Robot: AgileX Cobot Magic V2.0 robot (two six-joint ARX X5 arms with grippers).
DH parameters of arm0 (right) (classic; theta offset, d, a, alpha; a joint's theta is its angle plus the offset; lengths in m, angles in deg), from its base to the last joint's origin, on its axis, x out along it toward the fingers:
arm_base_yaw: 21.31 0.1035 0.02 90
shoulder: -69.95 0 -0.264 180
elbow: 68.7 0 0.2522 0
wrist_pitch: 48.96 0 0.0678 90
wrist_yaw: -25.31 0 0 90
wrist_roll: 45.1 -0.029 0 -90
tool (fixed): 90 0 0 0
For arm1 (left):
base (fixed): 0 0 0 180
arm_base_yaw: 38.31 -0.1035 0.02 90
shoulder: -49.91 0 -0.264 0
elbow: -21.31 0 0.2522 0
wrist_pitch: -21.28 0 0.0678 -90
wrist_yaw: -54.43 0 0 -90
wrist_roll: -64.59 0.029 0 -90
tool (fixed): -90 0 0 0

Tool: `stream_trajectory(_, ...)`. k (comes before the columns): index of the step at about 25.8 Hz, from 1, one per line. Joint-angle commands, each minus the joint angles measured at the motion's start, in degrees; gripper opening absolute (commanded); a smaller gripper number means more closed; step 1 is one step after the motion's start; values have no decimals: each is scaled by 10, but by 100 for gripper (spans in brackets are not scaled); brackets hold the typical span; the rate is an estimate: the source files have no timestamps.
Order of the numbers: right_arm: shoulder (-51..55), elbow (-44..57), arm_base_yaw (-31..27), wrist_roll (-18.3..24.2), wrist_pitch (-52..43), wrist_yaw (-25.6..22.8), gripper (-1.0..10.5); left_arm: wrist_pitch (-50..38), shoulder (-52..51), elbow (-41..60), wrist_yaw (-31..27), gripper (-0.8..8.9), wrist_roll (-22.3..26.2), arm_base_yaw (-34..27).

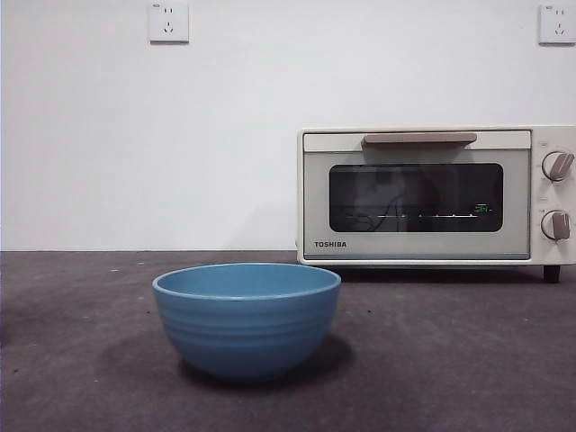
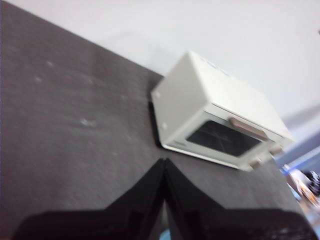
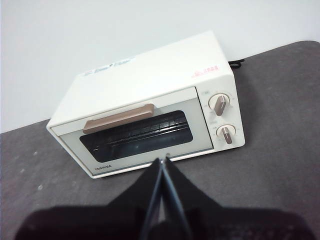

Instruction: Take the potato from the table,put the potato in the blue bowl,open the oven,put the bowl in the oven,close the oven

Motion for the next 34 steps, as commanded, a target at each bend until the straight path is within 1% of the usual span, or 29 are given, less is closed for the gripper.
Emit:
stream_trajectory(1, -34, -25, 0, -4, 17, 22, 0, 31, 34, -34, 44, -5, 11, 1)
stream_trajectory(4, -76, -55, 0, 5, 44, 66, 0, 65, 68, -67, 96, -4, 53, 1)
stream_trajectory(6, -104, -70, 0, 23, 55, 117, 0, 92, 87, -88, 115, -4, 80, 1)
stream_trajectory(8, -138, -82, 1, 39, 57, 183, 0, 124, 104, -108, 121, -4, 106, 1)
stream_trajectory(10, -172, -92, 6, 46, 55, 252, -1, 157, 116, -127, 125, -5, 134, 1)
stream_trajectory(11, -184, -96, 11, 47, 54, 268, -2, 173, 121, -134, 124, -4, 146, 1)
stream_trajectory(12, -199, -101, 21, 53, 53, 273, -3, 190, 125, -142, 124, -4, 159, 1)
stream_trajectory(16, -257, -119, 83, 57, 53, 272, -3, 238, 131, -155, 124, -5, 196, 1)
stream_trajectory(19, -304, -138, 146, 62, 55, 265, -3, 268, 126, -155, 124, -5, 209, 1)
stream_trajectory(22, -354, -162, 214, 76, 56, 243, -3, 296, 118, -155, 124, -4, 217, 1)
stream_trajectory(26, -428, -203, 304, 80, 57, 205, -3, 323, 104, -155, 124, -5, 235, 1)
stream_trajectory(29, -481, -244, 350, 96, 69, 191, -3, 344, 94, -155, 124, -4, 242, 1)
stream_trajectory(31, -534, -292, 396, 124, 88, 188, -3, 366, 83, -155, 124, -5, 250, 1)
stream_trajectory(34, -607, -370, 450, 153, 118, 144, -3, 390, 72, -155, 124, -4, 258, 1)
